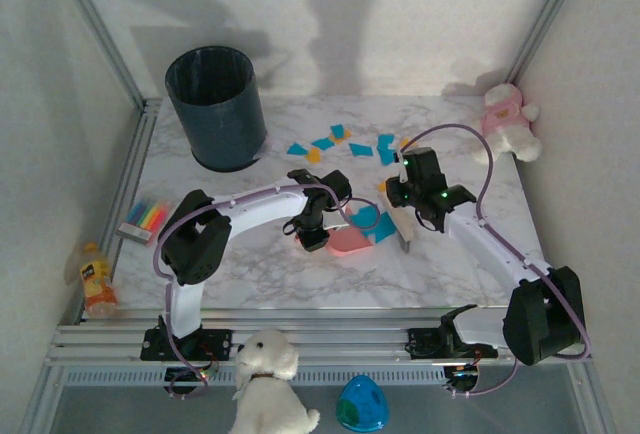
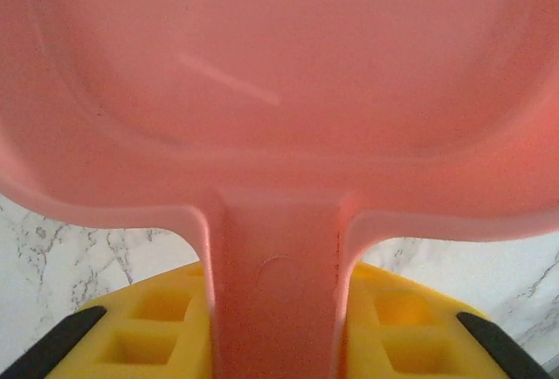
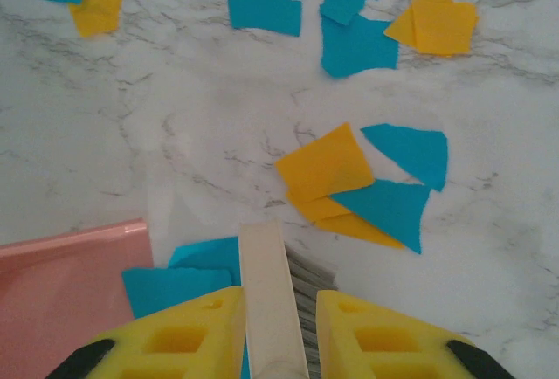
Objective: Sweep away the paper scraps from the table
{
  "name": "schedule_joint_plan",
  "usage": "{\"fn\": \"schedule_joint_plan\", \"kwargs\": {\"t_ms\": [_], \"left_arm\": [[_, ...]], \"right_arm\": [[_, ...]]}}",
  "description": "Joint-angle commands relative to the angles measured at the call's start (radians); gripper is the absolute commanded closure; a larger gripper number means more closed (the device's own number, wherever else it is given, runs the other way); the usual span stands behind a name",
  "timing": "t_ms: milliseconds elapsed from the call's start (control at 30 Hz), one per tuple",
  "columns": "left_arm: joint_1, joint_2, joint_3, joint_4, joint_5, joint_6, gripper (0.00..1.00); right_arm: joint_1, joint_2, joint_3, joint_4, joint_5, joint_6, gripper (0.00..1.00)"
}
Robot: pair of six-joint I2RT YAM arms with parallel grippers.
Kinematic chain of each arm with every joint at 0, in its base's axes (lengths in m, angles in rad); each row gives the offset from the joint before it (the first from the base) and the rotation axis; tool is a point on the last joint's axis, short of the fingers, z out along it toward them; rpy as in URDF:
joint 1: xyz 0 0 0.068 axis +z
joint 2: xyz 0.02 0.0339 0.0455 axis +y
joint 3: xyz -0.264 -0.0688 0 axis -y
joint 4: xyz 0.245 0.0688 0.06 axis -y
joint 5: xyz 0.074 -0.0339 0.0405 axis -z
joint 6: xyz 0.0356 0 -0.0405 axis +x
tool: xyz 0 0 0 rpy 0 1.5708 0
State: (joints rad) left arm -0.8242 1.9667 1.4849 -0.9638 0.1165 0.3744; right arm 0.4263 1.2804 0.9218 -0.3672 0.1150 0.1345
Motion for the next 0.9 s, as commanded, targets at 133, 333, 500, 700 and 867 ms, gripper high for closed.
{"fn": "schedule_joint_plan", "kwargs": {"t_ms": [133,333,500,700,867], "left_arm": [[-0.007,0.027,0.025,-0.045,0.009,0.015,1.00],[-0.006,0.024,0.025,-0.040,0.001,0.013,1.00],[-0.002,0.025,0.028,-0.035,-0.012,0.004,1.00],[0.005,0.024,0.035,-0.030,-0.016,-0.009,1.00],[0.011,0.025,0.034,-0.025,-0.029,-0.018,1.00]], "right_arm": [[0.036,0.026,0.043,-0.012,-0.077,0.023,1.00],[0.048,0.024,0.055,-0.007,-0.128,0.025,1.00],[0.052,0.002,0.065,-0.016,-0.138,0.025,1.00],[0.052,-0.056,0.060,-0.007,-0.067,0.027,1.00],[0.052,-0.079,0.062,-0.010,0.012,0.035,1.00]]}}
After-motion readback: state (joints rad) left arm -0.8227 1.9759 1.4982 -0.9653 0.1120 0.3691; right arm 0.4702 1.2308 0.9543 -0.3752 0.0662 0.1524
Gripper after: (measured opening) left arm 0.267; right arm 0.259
